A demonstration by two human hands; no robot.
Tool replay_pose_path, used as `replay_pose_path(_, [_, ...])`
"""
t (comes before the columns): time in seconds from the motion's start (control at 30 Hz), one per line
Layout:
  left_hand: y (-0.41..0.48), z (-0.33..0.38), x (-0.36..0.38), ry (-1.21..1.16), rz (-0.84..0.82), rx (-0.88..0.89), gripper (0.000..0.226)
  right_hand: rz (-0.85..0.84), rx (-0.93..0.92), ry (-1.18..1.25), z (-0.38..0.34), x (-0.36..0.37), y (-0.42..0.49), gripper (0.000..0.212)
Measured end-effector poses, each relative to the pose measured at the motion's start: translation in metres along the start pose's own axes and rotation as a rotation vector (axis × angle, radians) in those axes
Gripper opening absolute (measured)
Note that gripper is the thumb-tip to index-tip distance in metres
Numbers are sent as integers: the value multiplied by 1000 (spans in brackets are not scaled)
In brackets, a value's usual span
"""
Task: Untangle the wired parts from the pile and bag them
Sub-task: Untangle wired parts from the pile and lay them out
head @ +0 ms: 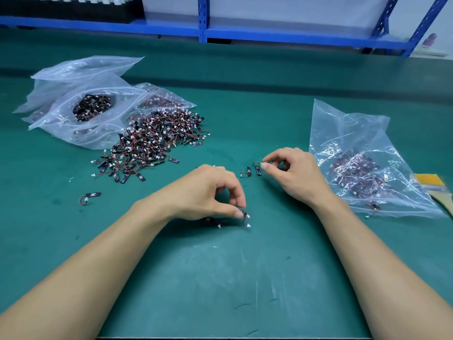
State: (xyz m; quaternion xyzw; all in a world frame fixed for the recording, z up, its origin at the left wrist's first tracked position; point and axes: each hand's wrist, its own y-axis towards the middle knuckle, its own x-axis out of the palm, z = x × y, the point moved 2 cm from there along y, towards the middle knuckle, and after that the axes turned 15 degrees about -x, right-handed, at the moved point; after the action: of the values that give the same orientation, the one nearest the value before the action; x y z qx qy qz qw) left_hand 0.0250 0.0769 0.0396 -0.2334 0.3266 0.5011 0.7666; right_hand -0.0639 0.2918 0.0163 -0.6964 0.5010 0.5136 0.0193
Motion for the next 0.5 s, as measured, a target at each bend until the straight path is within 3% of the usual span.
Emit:
replay_pose_path(0.27, [0, -5, -5, -164, -5, -59, 19, -14, -8, -16, 2, 1, 0, 1])
replay_pose_path(0.5, [5, -4, 0, -242, 131, -19, 21, -17, -3, -21, 0, 0, 1, 4])
